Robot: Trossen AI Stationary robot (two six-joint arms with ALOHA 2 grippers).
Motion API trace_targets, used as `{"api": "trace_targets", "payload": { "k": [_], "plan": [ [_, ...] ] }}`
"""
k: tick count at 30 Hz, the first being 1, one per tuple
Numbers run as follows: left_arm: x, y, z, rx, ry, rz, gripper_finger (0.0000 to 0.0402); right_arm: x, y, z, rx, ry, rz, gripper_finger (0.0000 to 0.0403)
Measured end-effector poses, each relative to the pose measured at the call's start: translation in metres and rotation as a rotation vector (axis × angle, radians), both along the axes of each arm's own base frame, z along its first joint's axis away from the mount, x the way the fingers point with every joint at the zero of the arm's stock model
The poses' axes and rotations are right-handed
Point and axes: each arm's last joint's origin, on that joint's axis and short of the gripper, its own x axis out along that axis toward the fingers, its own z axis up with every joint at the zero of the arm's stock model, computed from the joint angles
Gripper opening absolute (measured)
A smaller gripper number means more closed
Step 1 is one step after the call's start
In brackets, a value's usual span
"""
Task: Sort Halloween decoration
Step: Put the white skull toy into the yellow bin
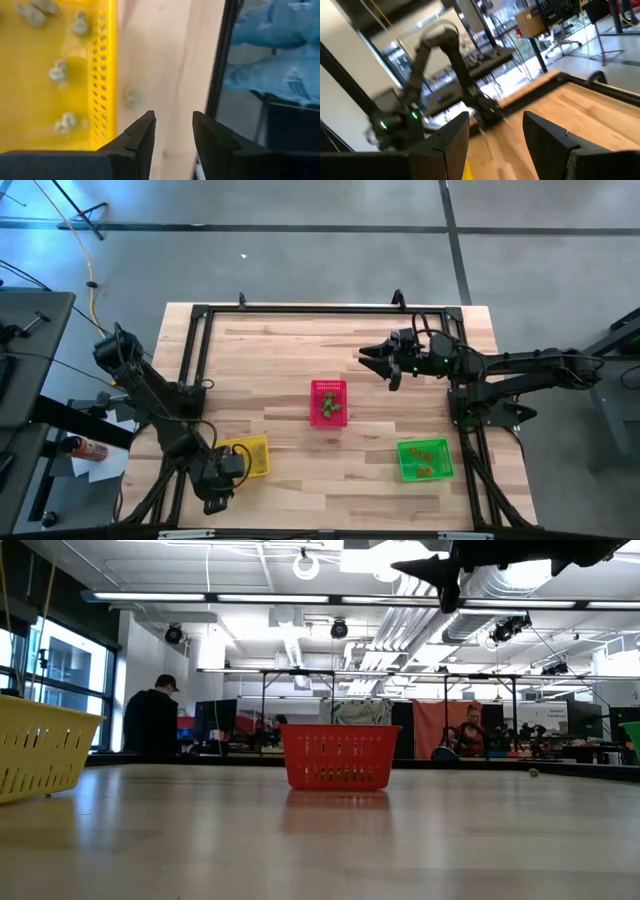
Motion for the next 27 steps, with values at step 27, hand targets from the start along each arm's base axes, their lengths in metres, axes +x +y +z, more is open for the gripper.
{"api": "trace_targets", "payload": {
  "k": [27],
  "plan": [
    [0.025, -0.059, 0.014, 0.258, -0.024, -0.191, 0.0117, -0.001, 0.039, 0.009, 0.014, -0.088, -0.008, 0.0181]
  ]
}}
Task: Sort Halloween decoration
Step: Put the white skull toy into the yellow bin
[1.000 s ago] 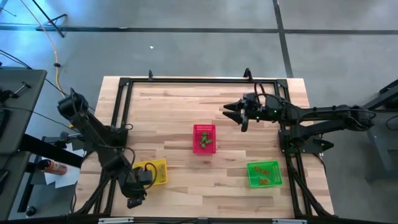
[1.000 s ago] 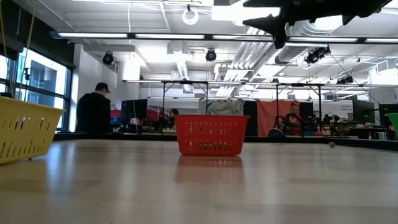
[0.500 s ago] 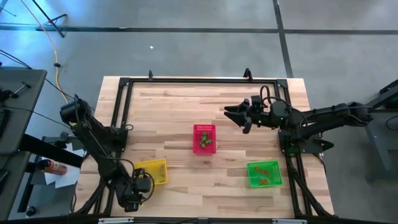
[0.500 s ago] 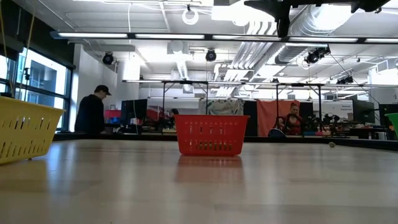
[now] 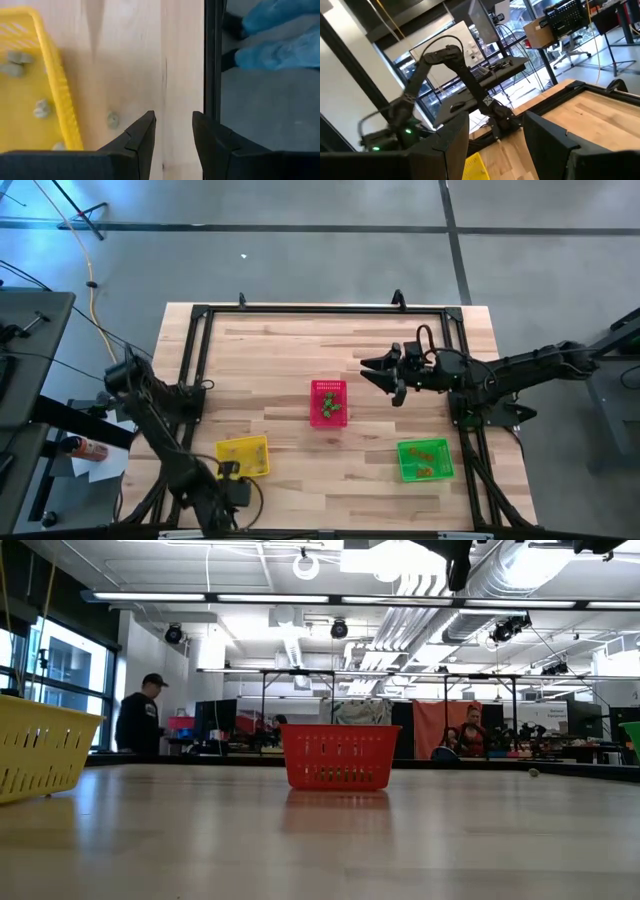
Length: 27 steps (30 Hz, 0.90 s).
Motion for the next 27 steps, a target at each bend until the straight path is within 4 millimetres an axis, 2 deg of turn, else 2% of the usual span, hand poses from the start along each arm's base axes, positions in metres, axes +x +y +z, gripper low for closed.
{"api": "trace_targets", "payload": {
  "k": [2, 4, 12, 16, 27],
  "plan": [
    [0.003, -0.008, 0.008, 0.068, 0.011, -0.002, 0.0117, 0.0, 0.0, 0.0, -0.018, 0.003, -0.001, 0.0181],
    [0.004, -0.012, 0.007, 0.146, 0.014, 0.005, 0.0117, 0.0, 0.0, 0.0, -0.023, 0.006, -0.001, 0.0181],
    [0.013, -0.022, -0.029, 0.246, 0.071, 0.006, 0.0117, 0.0, 0.0, -0.006, -0.028, 0.06, 0.003, 0.0181],
    [0.016, -0.023, -0.039, 0.266, 0.093, 0.022, 0.0117, 0.001, 0.001, -0.009, -0.028, 0.096, 0.008, 0.0181],
    [0.013, -0.019, -0.038, 0.311, 0.095, 0.054, 0.0117, 0.0, 0.002, -0.013, -0.038, 0.135, 0.016, 0.0181]
  ]
}}
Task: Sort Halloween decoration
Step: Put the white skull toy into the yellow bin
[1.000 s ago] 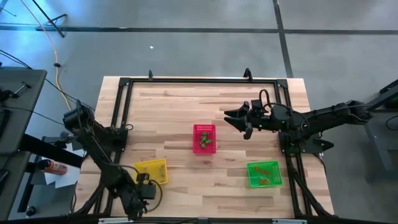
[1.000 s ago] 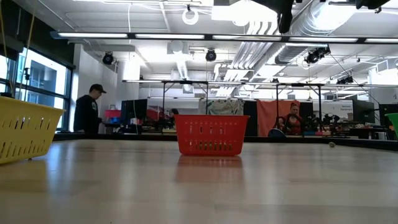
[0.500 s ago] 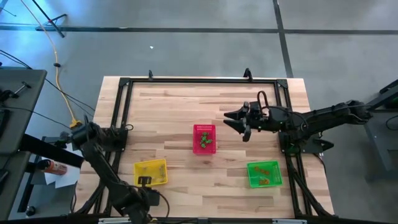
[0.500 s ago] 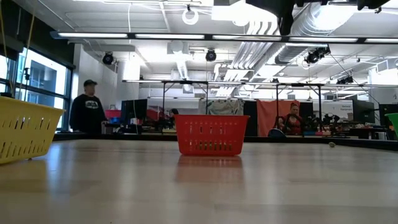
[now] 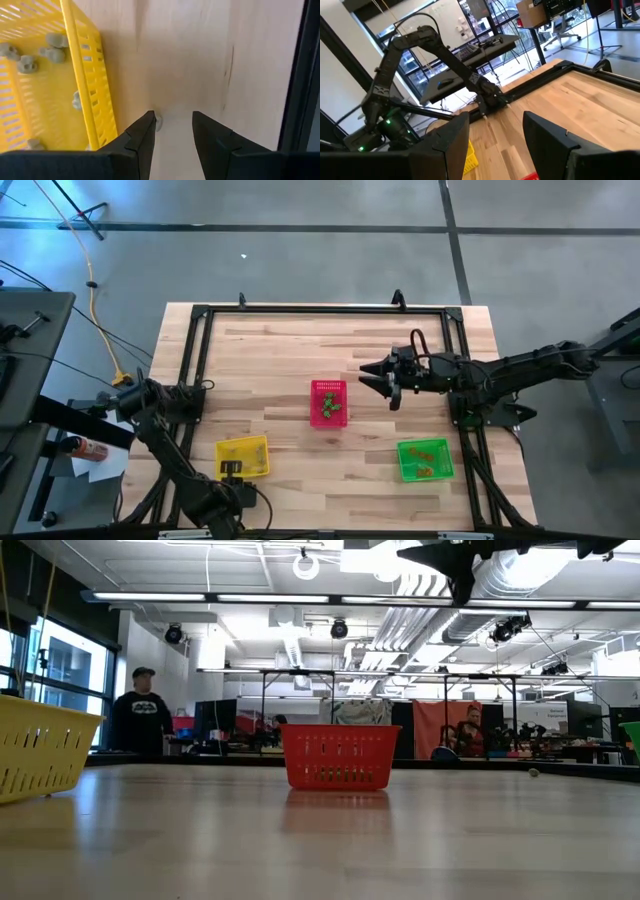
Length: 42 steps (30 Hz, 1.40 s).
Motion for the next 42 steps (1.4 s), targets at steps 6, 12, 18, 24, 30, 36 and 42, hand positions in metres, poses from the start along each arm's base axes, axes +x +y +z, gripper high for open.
{"api": "trace_targets", "payload": {
  "k": [6, 12, 18, 24, 30, 36, 42],
  "plan": [
    [-0.001, -0.001, 0.0, 0.008, 0.001, -0.029, 0.0117, 0.0, 0.0, -0.003, -0.006, 0.034, -0.001, 0.0181],
    [-0.007, 0.006, -0.013, 0.015, 0.047, -0.003, 0.0117, 0.0, 0.0, -0.004, -0.007, 0.041, -0.002, 0.0181],
    [-0.006, 0.01, -0.019, 0.002, 0.078, -0.009, 0.0118, 0.0, 0.0, -0.004, -0.007, 0.042, -0.003, 0.0181],
    [-0.002, 0.006, -0.019, -0.028, 0.032, -0.063, 0.0118, 0.0, 0.0, -0.004, -0.007, 0.042, -0.006, 0.0181],
    [-0.002, 0.007, -0.019, -0.011, 0.028, -0.071, 0.0118, 0.0, 0.0, -0.004, -0.007, 0.042, -0.005, 0.0181],
    [-0.001, 0.007, -0.019, -0.006, 0.023, -0.109, 0.0118, 0.0, -0.001, -0.004, -0.008, 0.042, -0.019, 0.0181],
    [-0.002, 0.008, -0.03, -0.081, 0.046, -0.11, 0.0118, 0.0, -0.001, -0.004, -0.008, 0.043, -0.021, 0.0181]
  ]
}}
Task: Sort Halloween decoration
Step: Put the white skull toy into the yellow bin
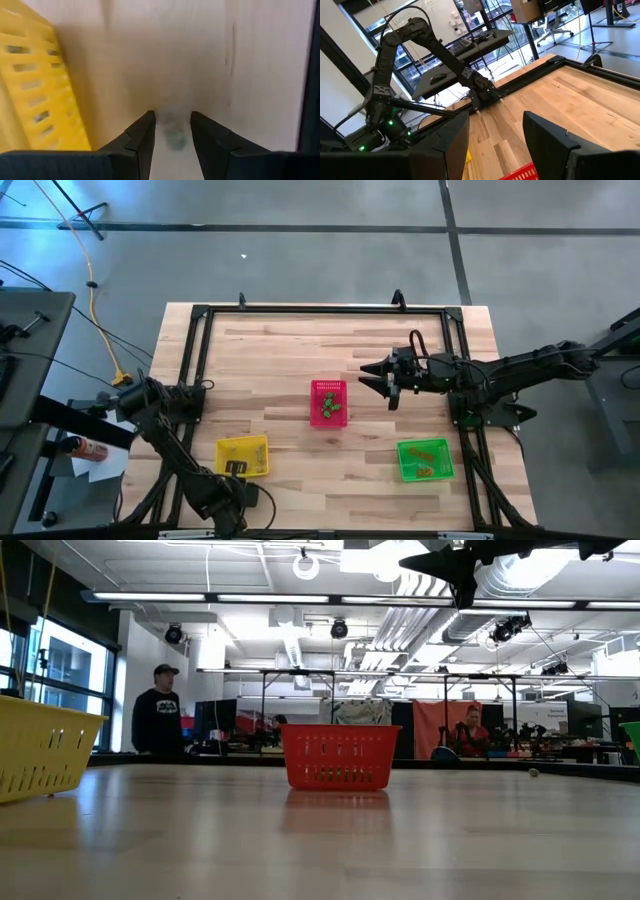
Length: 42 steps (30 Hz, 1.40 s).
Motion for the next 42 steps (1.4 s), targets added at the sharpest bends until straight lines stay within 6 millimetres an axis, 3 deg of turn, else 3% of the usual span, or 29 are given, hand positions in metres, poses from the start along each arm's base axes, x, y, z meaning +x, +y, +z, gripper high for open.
{"api": "trace_targets", "payload": {
  "k": [12, 24, 42],
  "plan": [
    [-0.001, 0.002, -0.001, -0.021, 0.013, -0.039, 0.0117, 0.0, 0.0, 0.0, 0.0, 0.003, 0.0, 0.0181],
    [-0.014, 0.006, 0.018, -0.022, 0.044, -0.129, 0.0117, 0.0, 0.0, -0.002, -0.003, 0.024, 0.0, 0.0181],
    [-0.01, 0.003, 0.01, 0.003, 0.002, -0.124, 0.0117, 0.0, 0.0, -0.003, 0.007, 0.032, -0.001, 0.0181]
  ]
}}
